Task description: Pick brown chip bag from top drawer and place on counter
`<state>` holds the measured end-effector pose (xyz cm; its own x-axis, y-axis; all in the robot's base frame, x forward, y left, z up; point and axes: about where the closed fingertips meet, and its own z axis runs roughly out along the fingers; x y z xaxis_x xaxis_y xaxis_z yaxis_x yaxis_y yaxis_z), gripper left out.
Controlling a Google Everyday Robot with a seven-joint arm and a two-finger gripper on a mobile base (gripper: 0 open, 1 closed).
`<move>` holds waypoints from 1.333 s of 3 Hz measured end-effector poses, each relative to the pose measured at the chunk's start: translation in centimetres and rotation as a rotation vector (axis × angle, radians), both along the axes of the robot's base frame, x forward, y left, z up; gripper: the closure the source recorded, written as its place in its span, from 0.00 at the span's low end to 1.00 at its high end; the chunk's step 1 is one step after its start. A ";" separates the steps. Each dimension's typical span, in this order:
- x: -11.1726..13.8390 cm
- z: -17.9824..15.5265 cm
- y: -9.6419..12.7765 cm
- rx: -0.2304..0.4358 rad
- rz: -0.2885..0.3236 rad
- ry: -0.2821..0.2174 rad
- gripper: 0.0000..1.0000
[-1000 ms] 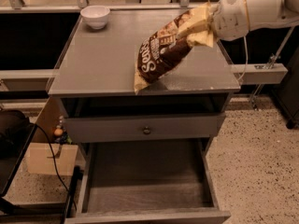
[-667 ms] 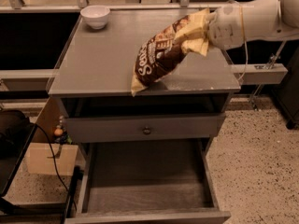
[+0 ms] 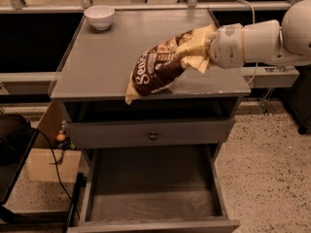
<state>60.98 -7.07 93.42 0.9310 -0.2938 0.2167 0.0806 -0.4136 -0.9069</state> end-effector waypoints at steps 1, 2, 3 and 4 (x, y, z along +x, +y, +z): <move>0.2 -0.2 -0.1 0.012 -0.011 -0.004 1.00; 1.1 -0.8 0.3 0.018 -0.025 -0.026 1.00; 2.2 -1.1 0.5 0.021 -0.045 -0.049 1.00; 3.2 -1.2 0.6 0.021 -0.059 -0.065 1.00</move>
Offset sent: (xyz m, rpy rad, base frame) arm 0.0242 0.0017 -0.0145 0.0263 -0.0588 -0.0564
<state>64.22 -6.44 92.24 0.8959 -0.3529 0.2697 0.1161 -0.4001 -0.9091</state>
